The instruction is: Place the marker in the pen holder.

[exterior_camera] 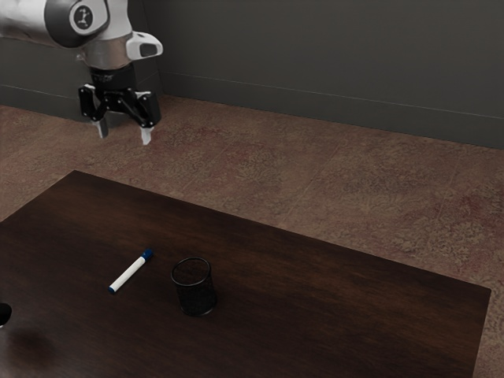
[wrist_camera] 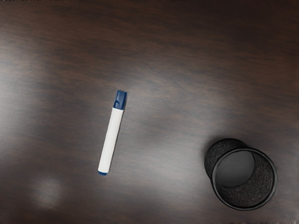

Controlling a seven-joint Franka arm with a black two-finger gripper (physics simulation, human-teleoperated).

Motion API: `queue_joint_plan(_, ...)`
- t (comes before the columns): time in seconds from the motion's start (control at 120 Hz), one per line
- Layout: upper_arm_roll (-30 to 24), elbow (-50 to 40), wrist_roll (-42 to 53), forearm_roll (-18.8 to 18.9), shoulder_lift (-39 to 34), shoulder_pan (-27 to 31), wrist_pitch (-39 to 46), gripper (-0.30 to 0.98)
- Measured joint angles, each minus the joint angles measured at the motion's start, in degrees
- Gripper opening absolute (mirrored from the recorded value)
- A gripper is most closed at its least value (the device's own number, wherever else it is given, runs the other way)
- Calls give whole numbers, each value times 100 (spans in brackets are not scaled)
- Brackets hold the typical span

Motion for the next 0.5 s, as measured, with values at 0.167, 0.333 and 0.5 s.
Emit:
queue_joint_plan(0.167,60,-71,-60,-15,26,-274,137,69)
queue_joint_plan(0.333,256,-330,-101,3,328,-507,378,69)
queue_joint_plan(0.5,337,-782,-137,9,577,219,528,69)
